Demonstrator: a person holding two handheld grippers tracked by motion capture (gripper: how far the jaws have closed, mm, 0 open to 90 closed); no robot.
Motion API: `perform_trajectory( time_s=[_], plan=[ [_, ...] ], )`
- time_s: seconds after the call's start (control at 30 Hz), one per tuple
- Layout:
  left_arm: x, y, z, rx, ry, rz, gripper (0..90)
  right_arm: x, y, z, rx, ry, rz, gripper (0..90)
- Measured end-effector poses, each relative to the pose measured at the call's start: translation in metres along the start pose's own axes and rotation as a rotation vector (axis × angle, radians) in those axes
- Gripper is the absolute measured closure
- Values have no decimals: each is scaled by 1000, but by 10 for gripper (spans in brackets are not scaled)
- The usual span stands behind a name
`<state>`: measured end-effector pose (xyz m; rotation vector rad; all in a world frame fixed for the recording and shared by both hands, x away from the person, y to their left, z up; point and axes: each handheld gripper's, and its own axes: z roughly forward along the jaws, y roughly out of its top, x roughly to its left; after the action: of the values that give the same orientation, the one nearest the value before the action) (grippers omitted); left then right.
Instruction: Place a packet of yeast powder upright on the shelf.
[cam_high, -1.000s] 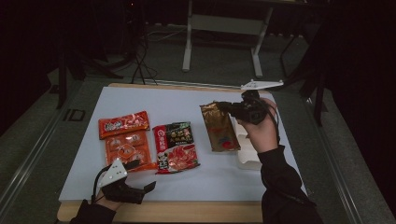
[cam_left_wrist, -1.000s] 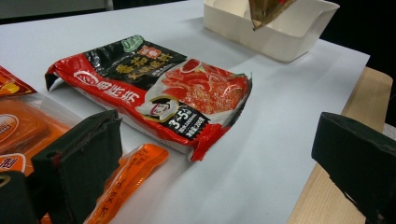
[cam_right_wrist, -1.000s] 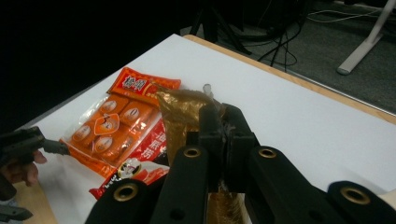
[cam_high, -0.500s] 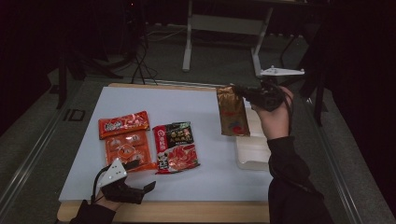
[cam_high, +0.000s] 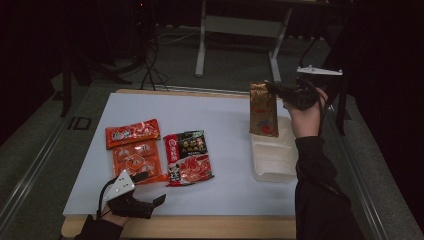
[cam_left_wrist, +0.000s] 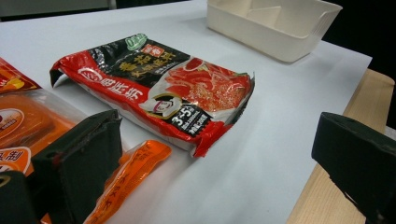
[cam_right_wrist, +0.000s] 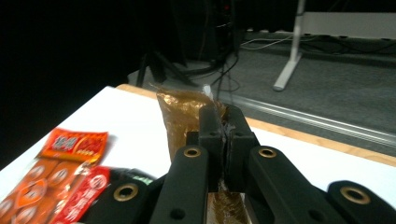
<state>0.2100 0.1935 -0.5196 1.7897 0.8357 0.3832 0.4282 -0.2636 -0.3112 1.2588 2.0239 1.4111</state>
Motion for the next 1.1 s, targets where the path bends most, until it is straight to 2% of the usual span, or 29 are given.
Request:
perform_trajectory(
  time_s=[0.13, 0.3, 0.4, 0.5, 0.8, 1.03, 1.07, 1.1],
  plan=[
    [0, -1, -2, -2, 7, -2, 23, -17, 1, 2, -21, -9, 30, 887],
    [0, -2, -4, -1, 11, -4, 22, -30, 0, 6, -34, -25, 37, 887],
    [0, -2, -4, -1, 11, -4, 23, -32, 0, 7, -32, -21, 40, 887],
    [0, -2, -5, -2, 14, -6, 22, -42, -3, 14, -34, -34, 48, 887],
    [0, -3, -6, -3, 19, -8, 23, -54, -4, 26, -37, -40, 66, 886],
    [0, -3, -8, -5, 17, -10, 23, -64, -11, 40, -32, -52, 39, 883],
    [1, -3, -8, -6, 18, -11, 23, -67, -15, 44, -37, -28, 43, 882],
    [1, -3, -8, -6, 18, -11, 23, -67, -17, 46, -35, -31, 37, 881]
  ],
)
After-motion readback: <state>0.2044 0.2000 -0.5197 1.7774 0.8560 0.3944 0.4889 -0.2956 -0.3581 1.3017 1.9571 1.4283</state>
